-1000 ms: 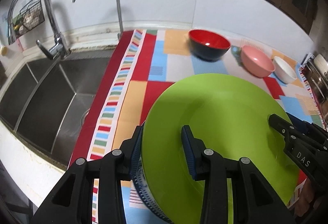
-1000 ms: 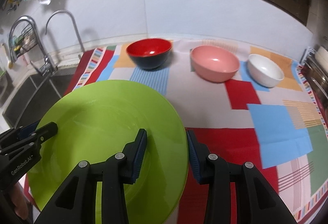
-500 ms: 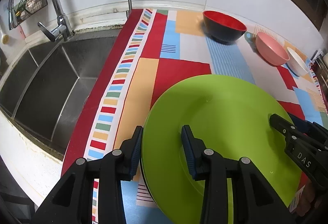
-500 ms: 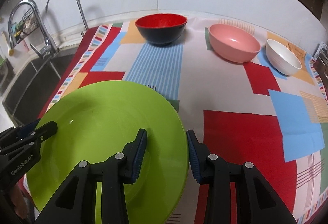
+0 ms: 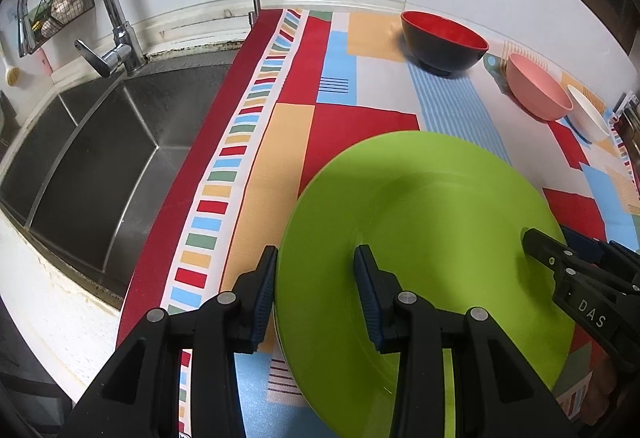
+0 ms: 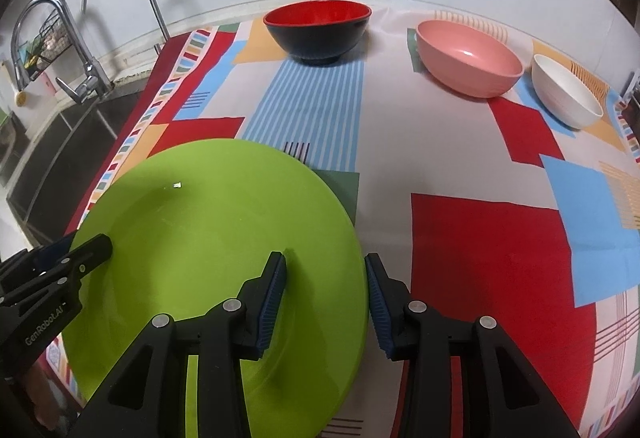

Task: Organize plates and bowls
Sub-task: 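Open both tools and withdraw from the plate stack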

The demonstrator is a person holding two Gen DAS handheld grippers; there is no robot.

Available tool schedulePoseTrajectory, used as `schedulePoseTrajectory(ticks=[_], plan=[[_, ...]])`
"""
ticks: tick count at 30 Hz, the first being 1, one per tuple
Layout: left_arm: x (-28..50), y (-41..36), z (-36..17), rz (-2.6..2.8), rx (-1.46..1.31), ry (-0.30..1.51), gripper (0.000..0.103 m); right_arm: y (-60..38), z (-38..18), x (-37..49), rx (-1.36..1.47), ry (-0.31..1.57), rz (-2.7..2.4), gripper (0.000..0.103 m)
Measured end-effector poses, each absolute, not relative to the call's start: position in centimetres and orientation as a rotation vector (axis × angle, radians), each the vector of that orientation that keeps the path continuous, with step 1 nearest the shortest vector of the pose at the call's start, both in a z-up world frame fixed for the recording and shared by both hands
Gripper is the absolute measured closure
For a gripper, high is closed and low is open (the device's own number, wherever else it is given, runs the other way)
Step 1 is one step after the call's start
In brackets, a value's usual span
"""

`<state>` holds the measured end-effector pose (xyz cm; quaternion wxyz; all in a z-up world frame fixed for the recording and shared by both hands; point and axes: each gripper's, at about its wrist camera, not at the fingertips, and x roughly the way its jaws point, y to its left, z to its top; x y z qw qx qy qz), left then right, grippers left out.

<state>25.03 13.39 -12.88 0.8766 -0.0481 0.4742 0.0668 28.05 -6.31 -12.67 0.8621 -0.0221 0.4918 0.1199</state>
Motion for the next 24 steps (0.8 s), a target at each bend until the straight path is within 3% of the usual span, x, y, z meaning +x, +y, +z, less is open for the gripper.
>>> schedulePoseTrajectory(ticks=[2,5,7,24], plan=[[25.0,13.4,-12.9,0.145,-0.098,0.988,0.064,-6.3,-12.8,28.1,-0.048,1.033,0.252,0.060],[25.1,13.4,-12.8,0.140,-0.108,0.989,0.052,-6.2,-12.5,28.0,-0.053,1.023,0.258,0.059],[25.0,13.3,-12.3,0.155,-0.096,0.971,0.046,-6.3,-12.2,27.9,-0.046,1.015,0.260,0.051],[26.5,7.9,-5.0,-0.034,-0.056,0.815,0.043,-11.4,-5.0,27.2,0.017,0.798,0.187,0.049]])
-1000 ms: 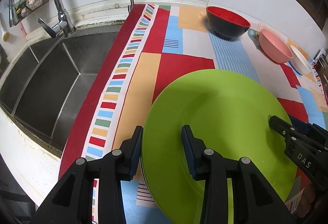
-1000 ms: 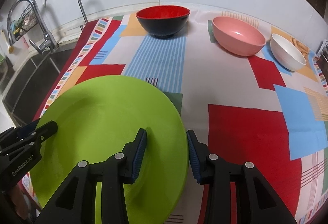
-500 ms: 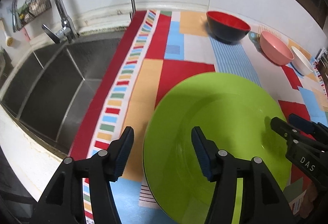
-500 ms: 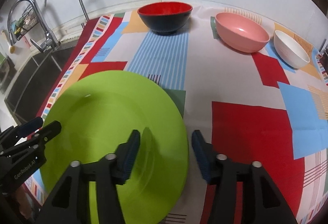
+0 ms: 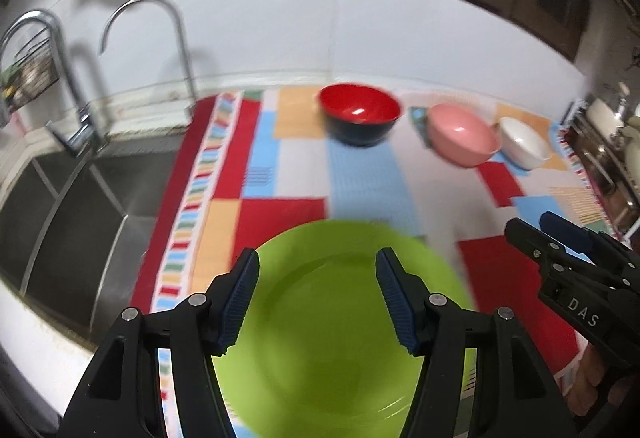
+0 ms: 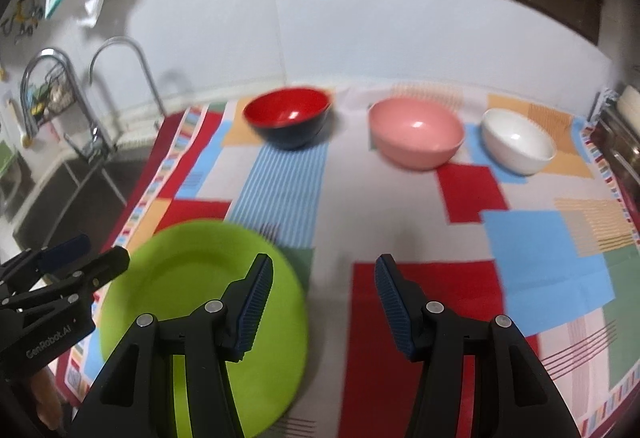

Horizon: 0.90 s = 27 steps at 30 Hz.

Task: Organize plates and bowls
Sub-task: 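Open both tools and withdraw from the plate stack, then move both tools toward the pink bowl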

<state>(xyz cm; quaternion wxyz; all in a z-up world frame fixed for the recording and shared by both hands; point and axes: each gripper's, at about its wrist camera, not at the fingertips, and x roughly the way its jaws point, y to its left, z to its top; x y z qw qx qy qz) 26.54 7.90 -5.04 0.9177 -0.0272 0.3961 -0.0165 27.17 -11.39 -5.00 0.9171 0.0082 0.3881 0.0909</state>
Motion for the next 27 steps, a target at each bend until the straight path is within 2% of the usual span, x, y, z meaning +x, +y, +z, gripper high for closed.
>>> schedulePoseTrajectory(ticks=[18,27], plan=[[34.7,-1.4,-1.1,-0.175,0.018,0.734,0.044,-20.5,-1.4,32.5,0.076,0.727,0.083,0.049],[40.3,-4.3,-2.1,-0.206,0.003,0.772,0.044,-23.3,-2.3,37.4,0.128,0.742,0.077,0.050]])
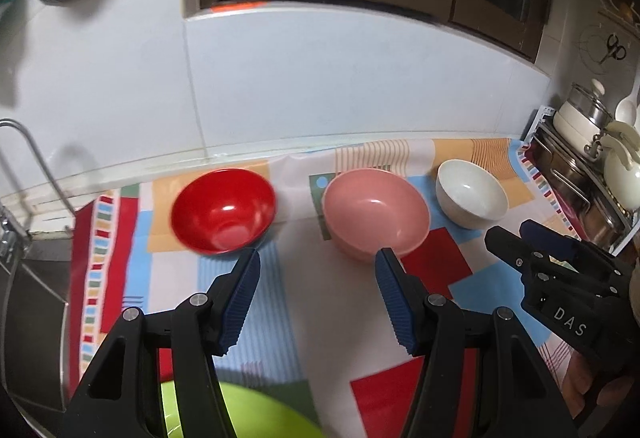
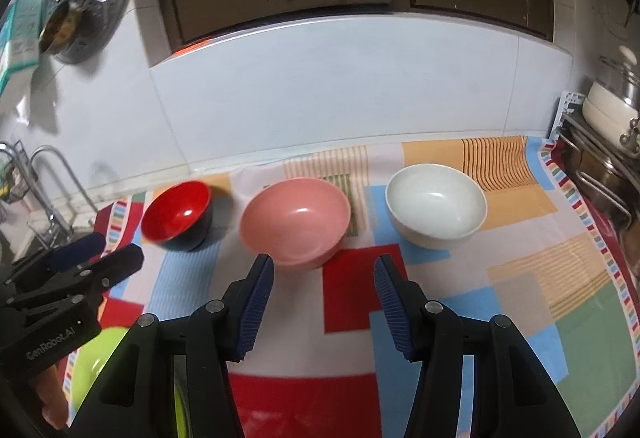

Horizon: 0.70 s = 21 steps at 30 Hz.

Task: Organize plates and bowls
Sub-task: 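Move both tools toward the pink bowl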

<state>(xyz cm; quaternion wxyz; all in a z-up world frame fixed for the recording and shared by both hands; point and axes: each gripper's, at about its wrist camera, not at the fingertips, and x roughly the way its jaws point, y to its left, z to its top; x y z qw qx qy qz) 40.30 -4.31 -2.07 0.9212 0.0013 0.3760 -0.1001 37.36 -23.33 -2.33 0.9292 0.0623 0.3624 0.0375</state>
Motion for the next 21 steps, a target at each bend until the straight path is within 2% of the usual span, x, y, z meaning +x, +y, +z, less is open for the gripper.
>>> schedulePoseTrajectory(ticks=[6,9,21], plan=[[43.9,-5.9,-4.4,-0.206,0.005,0.822,0.047,-24.4,-4.3,40.8,0.151,0.774,0.066,0.052],[45.6,-6.2,-5.8,-0.198,-0.004,0.855,0.049,-24.7,-5.5,42.5,0.159,0.797,0.059,0.056],[50.6,-7.8,-9.3,-0.186,0.028,0.927,0.055,-25.2,-9.3,47.6,0.198,0.880,0.057,0.064]])
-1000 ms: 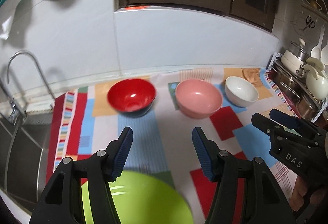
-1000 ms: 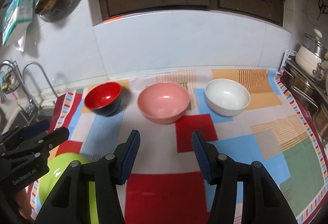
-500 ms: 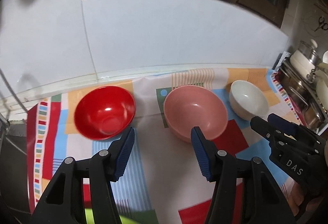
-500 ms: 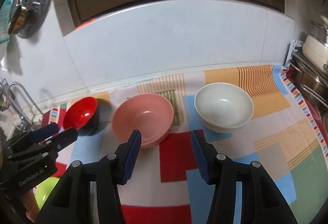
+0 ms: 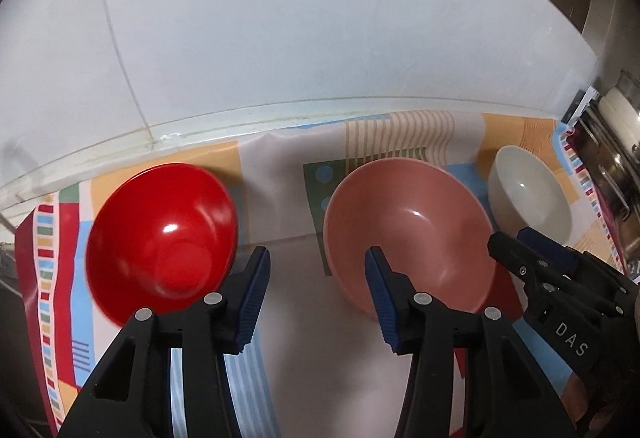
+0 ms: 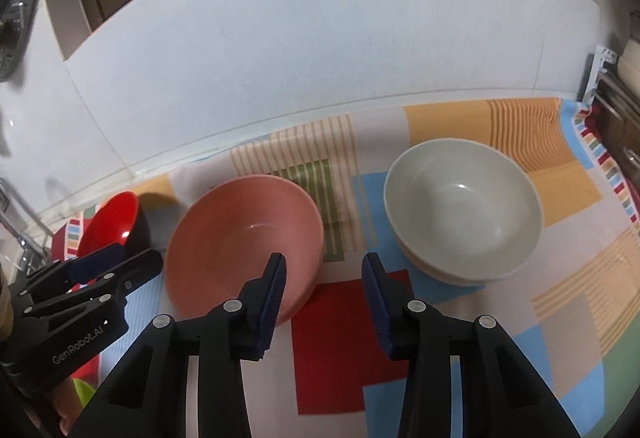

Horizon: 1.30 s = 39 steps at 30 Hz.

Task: Organize plates and bowls
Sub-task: 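Move both tools toward the pink bowl, then close both tools on the pink bowl rim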

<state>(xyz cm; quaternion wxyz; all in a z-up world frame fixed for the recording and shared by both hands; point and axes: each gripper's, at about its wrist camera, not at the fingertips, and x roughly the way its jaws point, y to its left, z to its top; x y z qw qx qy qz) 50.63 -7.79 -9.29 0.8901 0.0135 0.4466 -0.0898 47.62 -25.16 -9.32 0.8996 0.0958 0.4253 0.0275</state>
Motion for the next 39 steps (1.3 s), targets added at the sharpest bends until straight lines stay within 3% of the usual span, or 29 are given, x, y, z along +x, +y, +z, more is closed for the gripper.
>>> schedulePoseTrajectory(ticks=[11,15,19,39], plan=[[53.4,-9.1,-12.0,-0.193,0.064,0.982,0.066,-25.3,-11.3,49.8,0.202,0.934,0.059,0.078],[53.8,-9.5,-12.4,-0.204,0.097,0.985,0.079,-25.0,-11.6,50.3,0.199,0.948,0.073,0.089],[53.9,-9.9,-12.6,-0.222,0.095,1.008,0.091,-24.9,-11.7,50.5,0.205,0.952,0.082,0.092],[45.9,-9.7,-7.8,-0.249,0.069,0.932,0.092,-24.8,-6.9,43.9,0.172,0.900,0.084,0.093]])
